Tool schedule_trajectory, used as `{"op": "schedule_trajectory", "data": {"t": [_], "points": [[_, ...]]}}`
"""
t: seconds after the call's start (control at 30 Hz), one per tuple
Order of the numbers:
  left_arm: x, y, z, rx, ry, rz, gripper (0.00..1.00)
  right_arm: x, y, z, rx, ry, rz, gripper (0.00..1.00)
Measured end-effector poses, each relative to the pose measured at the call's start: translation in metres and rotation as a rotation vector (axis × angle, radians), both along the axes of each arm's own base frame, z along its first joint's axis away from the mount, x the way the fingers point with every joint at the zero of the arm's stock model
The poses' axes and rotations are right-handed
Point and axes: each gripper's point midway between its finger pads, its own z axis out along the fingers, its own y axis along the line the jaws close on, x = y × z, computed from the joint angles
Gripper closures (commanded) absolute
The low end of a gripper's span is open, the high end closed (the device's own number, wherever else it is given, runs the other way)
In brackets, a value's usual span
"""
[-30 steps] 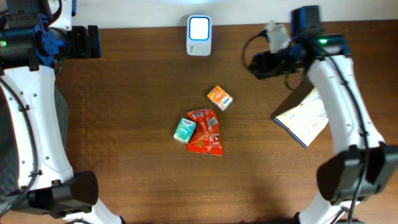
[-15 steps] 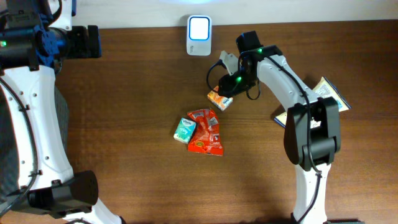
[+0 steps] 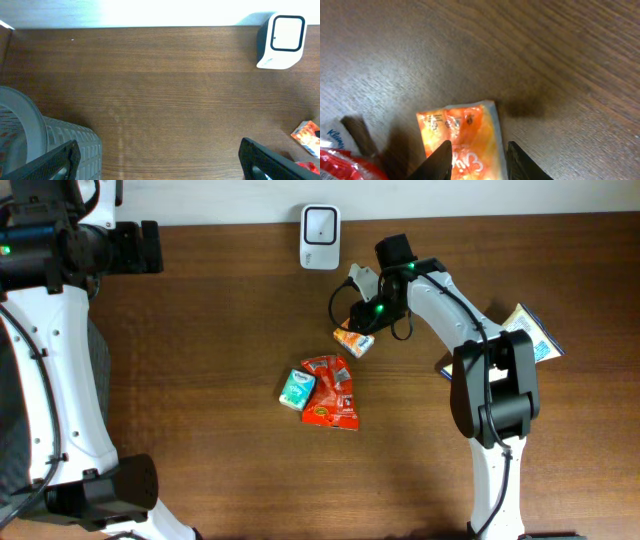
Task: Scan the item barcode
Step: 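Grasp the orange tissue pack from the pile with the right gripper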
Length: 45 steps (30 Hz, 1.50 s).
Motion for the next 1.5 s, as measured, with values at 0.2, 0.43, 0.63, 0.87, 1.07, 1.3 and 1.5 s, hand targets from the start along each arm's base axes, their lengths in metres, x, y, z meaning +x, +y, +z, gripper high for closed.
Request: {"op": "schedule_trajectory", "data": {"t": [0.2,0.43,0.63,0.87,1.07,1.3,1.5], "points": [[0.000,0.000,0.000,0.000,0.000,0.000,0.01,-0.005,-0.004,-0.006,-0.020,0.023,-0.005,0.85],[0.000,0.000,0.000,0.000,0.000,0.000,0.01,-0.018,-0.007,-0.011,-0.035,0.077,-0.001,0.74],[0.000,0.000,0.000,0.000,0.000,0.000,0.01,-0.022,-0.008,-0.012,-0.038,0.096,0.000,0.72],[0.000,0.000,0.000,0.000,0.000,0.000,0.01,-0.026,-0.004,-0.019,-0.009,0.114,-0.011,0.96],[0.000,0.000,0.000,0.000,0.000,0.000,0.01,-0.030,0.001,-0.016,0.031,0.140,-0.022,0.96],[0.000,0.000,0.000,0.000,0.000,0.000,0.01,-0.049,0.013,0.011,0.284,0.282,-0.030,0.96],[0.000,0.000,0.000,0.000,0.000,0.000,0.01,-0.035,-0.028,0.088,0.606,0.281,-0.130,0.96]]}}
